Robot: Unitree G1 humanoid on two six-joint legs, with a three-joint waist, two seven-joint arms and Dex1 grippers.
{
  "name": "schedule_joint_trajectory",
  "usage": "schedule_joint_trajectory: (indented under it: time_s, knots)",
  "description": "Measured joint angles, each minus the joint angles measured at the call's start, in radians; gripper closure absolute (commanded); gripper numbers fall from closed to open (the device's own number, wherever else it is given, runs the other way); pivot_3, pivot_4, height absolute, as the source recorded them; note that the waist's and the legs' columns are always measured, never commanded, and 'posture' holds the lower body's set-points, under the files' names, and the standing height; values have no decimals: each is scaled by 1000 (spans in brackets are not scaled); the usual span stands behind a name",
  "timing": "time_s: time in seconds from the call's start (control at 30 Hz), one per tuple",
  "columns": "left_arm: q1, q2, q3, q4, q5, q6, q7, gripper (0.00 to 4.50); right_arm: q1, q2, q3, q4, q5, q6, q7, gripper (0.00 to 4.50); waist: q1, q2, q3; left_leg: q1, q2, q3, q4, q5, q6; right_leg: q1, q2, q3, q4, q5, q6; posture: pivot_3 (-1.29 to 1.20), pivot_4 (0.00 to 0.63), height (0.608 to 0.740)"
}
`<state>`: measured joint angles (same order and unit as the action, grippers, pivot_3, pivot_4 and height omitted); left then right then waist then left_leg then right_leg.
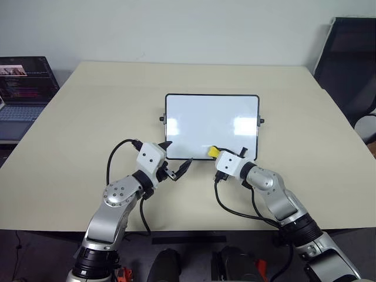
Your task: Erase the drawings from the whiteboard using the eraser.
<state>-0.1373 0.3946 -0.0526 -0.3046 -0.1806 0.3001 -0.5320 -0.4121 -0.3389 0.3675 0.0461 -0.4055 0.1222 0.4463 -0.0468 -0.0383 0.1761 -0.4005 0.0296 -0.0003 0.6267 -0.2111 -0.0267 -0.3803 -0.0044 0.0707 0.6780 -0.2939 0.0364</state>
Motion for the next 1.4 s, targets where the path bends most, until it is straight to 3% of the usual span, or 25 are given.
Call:
schedule_joint_trajectory:
  time_s: [0.6,0.97,1.27,1.4]
  knots:
    - [-22,-5,-2,23,-1,-3,-21,0,38,81,-316,-307,330,442,17,3541,13,0,1,-13,-1,-4,-1,-1,-1,-10,1,-1,-2,1,-2,0,150,740]
    - [-41,-4,-2,47,-1,-12,-46,0,215,-4,-361,-306,310,255,-74,3541,12,1,1,-14,-1,-4,-1,-1,-1,-10,2,-2,-4,1,-1,0,150,740]
    - [-73,-5,-20,97,-2,-49,-82,0,232,-11,-363,-337,311,241,-91,3541,15,1,1,-14,-1,-4,-1,-1,-1,-10,2,-3,-4,1,-2,0,150,740]
    - [-111,-6,-50,144,-10,-78,-144,0,278,-84,-433,-429,324,305,-72,3541,20,1,1,-15,-2,-4,0,-1,-1,-9,1,-4,-4,1,-2,0,150,740]
